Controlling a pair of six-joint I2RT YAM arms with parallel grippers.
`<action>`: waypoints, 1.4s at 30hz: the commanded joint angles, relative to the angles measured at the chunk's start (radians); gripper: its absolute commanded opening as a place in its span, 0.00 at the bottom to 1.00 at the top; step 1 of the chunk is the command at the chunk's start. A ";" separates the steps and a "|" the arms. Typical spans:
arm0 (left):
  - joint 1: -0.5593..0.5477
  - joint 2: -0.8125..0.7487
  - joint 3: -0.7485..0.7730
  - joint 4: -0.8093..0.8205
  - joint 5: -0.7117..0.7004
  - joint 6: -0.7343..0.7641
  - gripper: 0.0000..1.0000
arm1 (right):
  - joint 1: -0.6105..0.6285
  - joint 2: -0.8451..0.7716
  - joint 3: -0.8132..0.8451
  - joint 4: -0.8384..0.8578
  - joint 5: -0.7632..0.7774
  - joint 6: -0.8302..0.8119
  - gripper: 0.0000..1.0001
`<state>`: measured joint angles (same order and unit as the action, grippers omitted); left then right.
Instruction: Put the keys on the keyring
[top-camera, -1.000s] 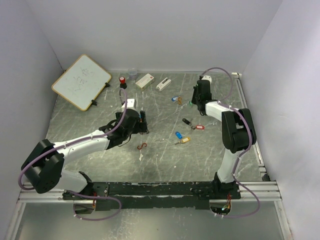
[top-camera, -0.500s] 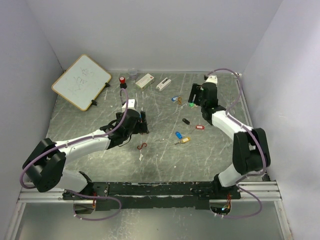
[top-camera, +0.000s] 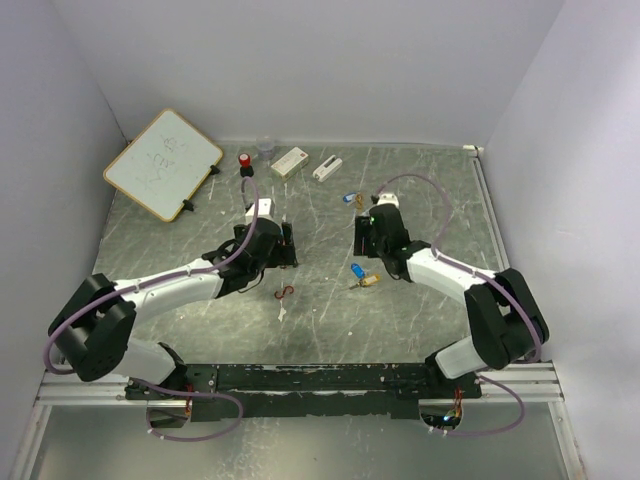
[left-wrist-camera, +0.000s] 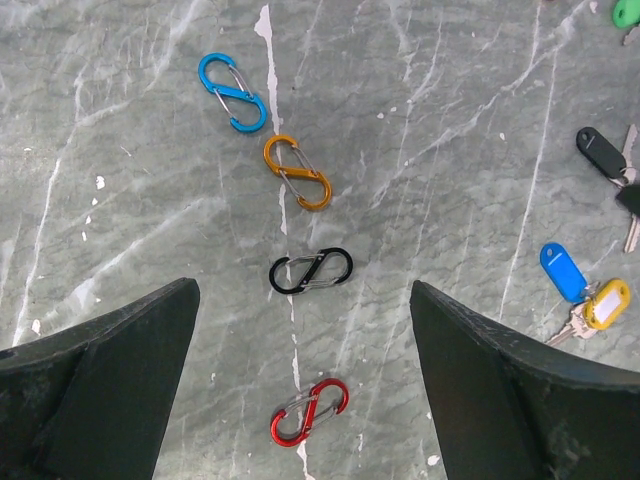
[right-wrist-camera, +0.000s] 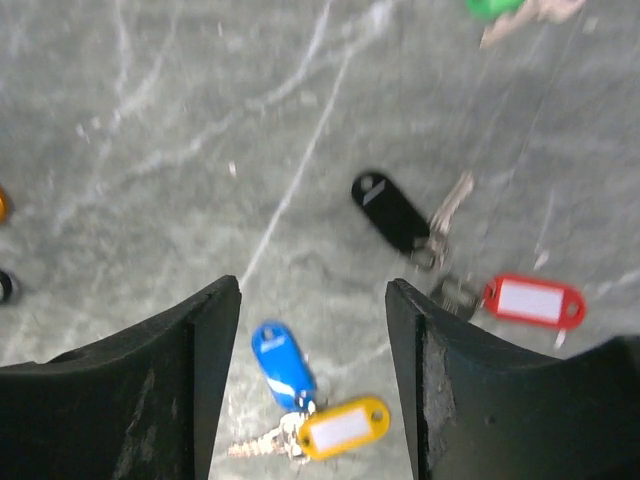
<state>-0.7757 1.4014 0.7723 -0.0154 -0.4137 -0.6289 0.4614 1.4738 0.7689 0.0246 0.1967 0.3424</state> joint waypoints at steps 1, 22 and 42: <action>0.004 0.035 0.006 0.042 0.022 -0.002 0.97 | 0.048 -0.064 -0.067 -0.036 -0.006 0.070 0.59; 0.004 0.043 -0.003 0.056 0.039 0.000 0.97 | 0.130 -0.080 -0.124 -0.124 0.028 0.119 0.49; 0.004 0.041 -0.014 0.059 0.037 -0.004 0.97 | 0.191 -0.071 -0.168 -0.127 0.100 0.148 0.33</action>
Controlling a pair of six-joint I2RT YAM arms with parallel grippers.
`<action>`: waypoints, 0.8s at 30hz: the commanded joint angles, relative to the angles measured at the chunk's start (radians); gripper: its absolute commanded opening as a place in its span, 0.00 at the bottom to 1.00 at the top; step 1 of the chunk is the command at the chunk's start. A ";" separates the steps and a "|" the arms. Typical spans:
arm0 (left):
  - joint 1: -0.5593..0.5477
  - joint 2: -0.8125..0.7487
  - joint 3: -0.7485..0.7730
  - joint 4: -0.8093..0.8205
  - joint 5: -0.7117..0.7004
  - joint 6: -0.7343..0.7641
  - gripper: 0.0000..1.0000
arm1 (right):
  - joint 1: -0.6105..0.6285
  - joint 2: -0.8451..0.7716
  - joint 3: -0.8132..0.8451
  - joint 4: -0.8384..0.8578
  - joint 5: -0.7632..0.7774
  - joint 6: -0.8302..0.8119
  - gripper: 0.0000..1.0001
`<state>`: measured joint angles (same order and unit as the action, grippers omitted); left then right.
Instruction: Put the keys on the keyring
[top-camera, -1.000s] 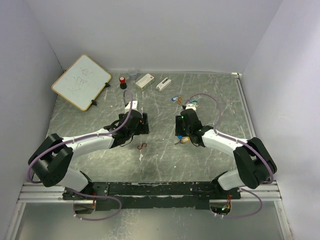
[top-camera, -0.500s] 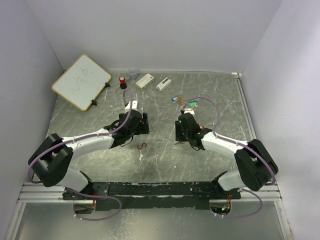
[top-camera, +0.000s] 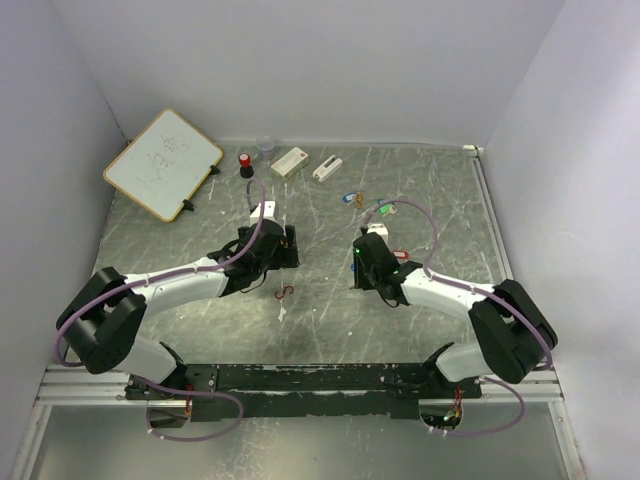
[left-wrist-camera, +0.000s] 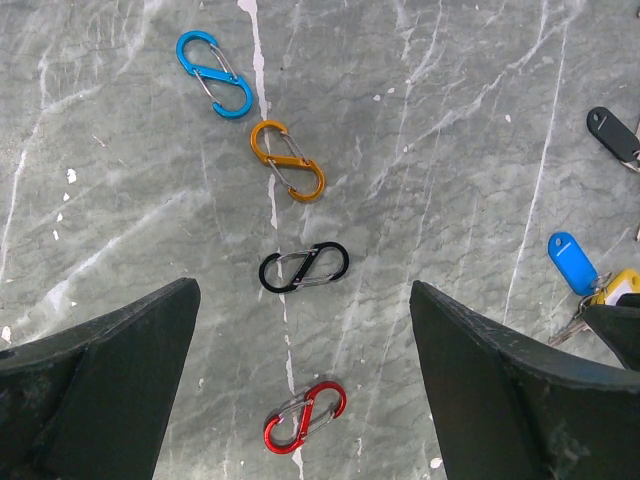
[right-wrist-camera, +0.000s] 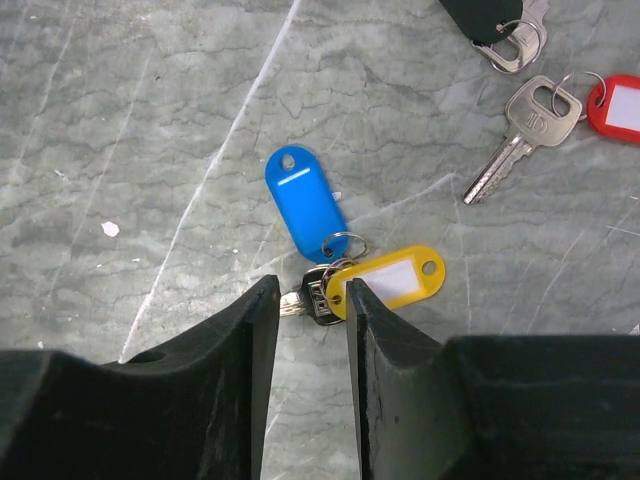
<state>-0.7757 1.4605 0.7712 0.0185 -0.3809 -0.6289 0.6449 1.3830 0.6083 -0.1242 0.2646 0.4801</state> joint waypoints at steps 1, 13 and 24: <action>0.004 -0.019 -0.013 0.026 0.003 -0.004 0.97 | 0.007 0.023 -0.006 0.024 0.035 0.009 0.32; 0.005 -0.004 -0.007 0.029 0.005 -0.003 0.97 | 0.008 0.044 0.002 0.025 0.062 0.005 0.22; 0.006 -0.005 -0.009 0.029 0.005 -0.003 0.97 | 0.010 0.020 0.010 0.007 0.087 0.009 0.00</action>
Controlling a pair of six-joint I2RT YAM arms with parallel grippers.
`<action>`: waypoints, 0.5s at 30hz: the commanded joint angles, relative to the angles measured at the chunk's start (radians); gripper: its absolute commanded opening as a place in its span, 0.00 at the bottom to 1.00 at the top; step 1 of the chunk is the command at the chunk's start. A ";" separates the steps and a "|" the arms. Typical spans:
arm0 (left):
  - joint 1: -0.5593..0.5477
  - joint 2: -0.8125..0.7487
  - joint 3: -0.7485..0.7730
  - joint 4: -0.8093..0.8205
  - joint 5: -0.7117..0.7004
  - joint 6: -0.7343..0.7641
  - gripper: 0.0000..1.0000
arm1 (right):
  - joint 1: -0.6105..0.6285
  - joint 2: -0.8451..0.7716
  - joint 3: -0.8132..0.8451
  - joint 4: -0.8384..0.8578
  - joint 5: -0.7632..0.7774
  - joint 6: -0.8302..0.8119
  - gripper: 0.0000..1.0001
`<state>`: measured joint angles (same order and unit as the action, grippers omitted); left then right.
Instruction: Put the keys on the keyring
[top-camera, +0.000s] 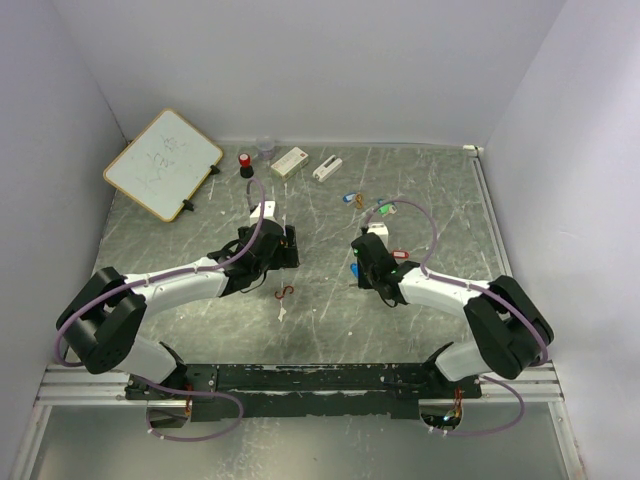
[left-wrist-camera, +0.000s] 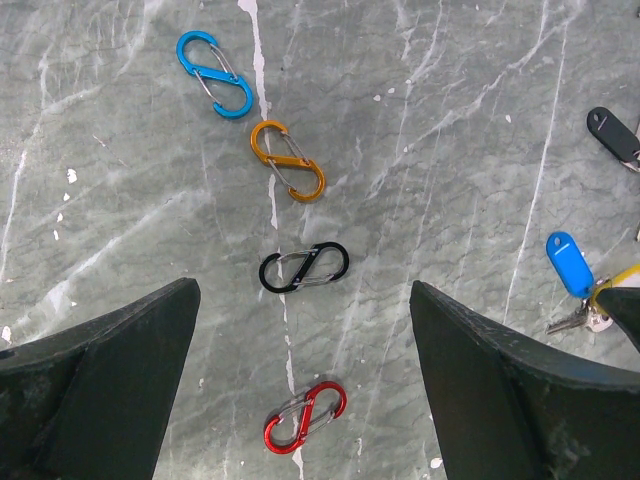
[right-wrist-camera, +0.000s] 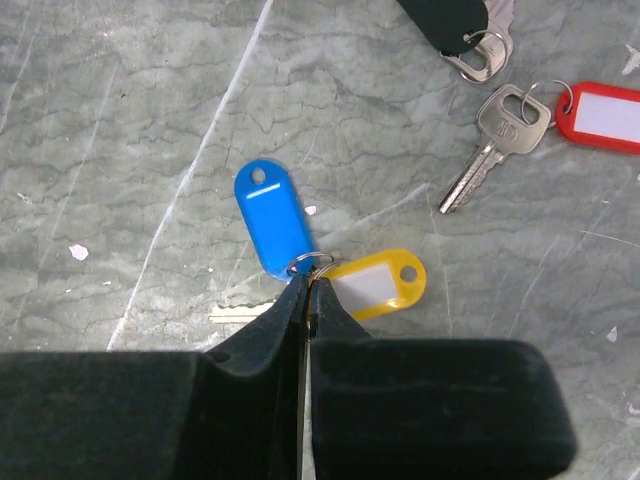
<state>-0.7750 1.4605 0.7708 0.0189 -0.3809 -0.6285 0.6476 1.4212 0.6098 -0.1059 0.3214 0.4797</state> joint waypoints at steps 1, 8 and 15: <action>0.005 -0.003 -0.009 0.028 0.006 -0.004 0.97 | 0.007 -0.027 0.009 -0.016 0.036 0.011 0.00; 0.005 -0.006 -0.011 0.031 0.011 -0.005 0.97 | 0.028 -0.134 0.014 -0.072 0.076 0.016 0.00; 0.005 -0.001 -0.014 0.039 0.021 -0.006 0.96 | 0.037 -0.197 0.022 -0.102 0.090 0.010 0.00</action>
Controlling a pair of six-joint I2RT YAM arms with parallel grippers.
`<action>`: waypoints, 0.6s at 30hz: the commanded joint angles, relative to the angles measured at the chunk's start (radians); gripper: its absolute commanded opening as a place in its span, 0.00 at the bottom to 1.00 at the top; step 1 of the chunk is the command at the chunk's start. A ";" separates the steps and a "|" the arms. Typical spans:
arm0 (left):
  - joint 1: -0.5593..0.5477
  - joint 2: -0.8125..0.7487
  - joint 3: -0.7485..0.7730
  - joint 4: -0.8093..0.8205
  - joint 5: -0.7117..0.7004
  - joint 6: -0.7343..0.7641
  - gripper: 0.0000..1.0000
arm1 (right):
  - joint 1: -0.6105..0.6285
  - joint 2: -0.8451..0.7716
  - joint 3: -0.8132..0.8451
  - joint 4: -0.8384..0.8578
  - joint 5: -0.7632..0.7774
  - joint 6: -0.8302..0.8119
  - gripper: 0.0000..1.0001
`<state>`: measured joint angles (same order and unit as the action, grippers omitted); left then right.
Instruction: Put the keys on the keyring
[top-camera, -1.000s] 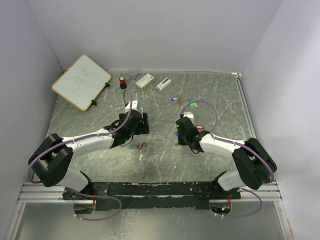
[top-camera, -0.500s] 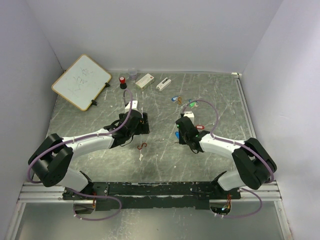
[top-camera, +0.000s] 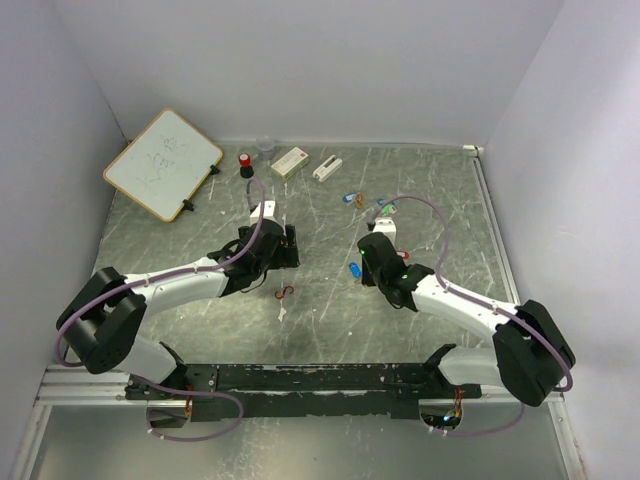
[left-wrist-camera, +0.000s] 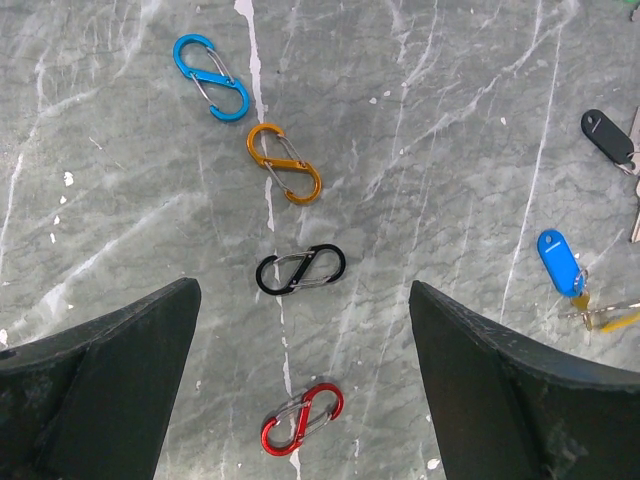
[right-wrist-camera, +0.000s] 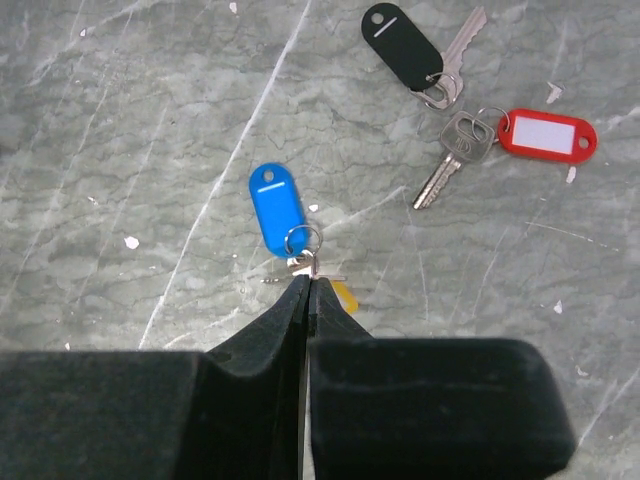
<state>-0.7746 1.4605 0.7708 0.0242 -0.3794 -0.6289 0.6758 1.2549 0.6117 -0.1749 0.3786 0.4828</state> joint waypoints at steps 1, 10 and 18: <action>0.005 0.000 -0.016 0.033 0.020 -0.006 0.96 | 0.009 -0.036 0.020 -0.035 0.036 0.007 0.00; 0.002 -0.019 -0.050 0.017 0.034 -0.009 0.93 | 0.015 -0.096 0.017 -0.011 0.049 -0.031 0.00; -0.058 -0.030 -0.093 -0.022 -0.004 -0.019 0.89 | 0.016 -0.137 0.026 0.012 0.054 -0.062 0.00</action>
<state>-0.7929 1.4548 0.6922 0.0196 -0.3630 -0.6395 0.6842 1.1362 0.6117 -0.1841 0.4122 0.4450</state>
